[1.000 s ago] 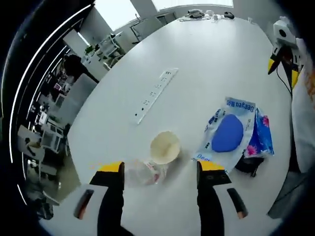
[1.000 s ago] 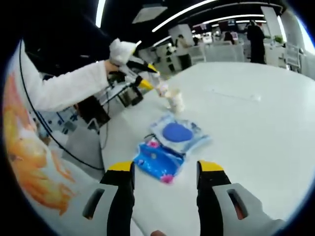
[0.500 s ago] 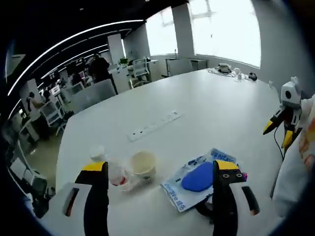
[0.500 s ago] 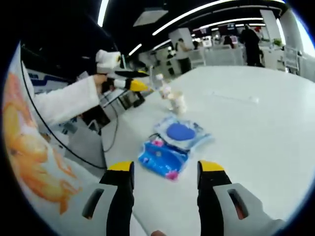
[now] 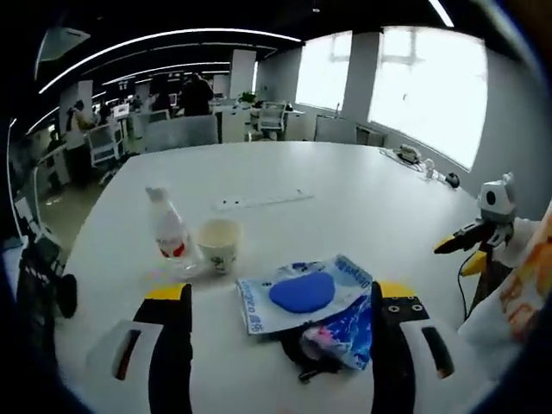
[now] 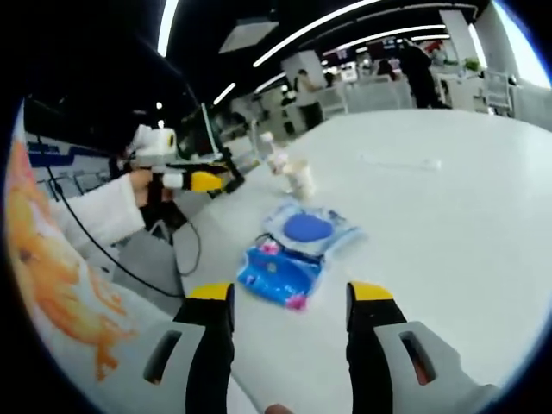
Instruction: Arrange the tabletop items into an orderly group along one side of the table until the central work area is clear of visible clutter.
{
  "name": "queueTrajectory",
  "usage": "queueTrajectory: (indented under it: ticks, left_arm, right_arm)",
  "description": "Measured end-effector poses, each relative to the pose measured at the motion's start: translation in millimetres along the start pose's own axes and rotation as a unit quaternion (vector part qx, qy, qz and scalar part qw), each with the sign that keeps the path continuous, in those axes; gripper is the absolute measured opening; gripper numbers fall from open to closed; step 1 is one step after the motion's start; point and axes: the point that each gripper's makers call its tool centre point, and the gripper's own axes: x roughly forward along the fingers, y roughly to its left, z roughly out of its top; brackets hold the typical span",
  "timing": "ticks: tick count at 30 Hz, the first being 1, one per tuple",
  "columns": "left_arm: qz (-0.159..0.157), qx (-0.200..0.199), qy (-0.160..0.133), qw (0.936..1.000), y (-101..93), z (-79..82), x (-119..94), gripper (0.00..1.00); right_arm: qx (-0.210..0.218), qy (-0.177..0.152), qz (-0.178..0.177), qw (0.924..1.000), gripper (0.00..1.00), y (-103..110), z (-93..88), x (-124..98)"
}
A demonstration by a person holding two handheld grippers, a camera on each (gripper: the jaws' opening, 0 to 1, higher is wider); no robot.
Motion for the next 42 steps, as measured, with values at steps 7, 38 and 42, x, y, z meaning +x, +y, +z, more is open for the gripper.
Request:
queueTrajectory:
  ticks: [7, 38, 42]
  left_arm:
    - [-0.015, 0.028, 0.033, 0.9989, -13.4, -0.4, 20, 0.85]
    - [-0.024, -0.02, 0.093, 0.9951, -16.9, -57.9, 17, 0.78]
    - [-0.021, -0.056, 0.095, 0.9936, -14.9, -64.6, 24, 0.77]
  right_arm:
    - [0.003, -0.002, -0.014, 0.9999, 0.5, -7, 1.9, -7]
    - [0.024, 0.027, -0.037, 0.9987, 0.46, 3, -29.7, -25]
    - [0.027, 0.029, -0.036, 0.9986, 0.46, 2, -30.9, -27]
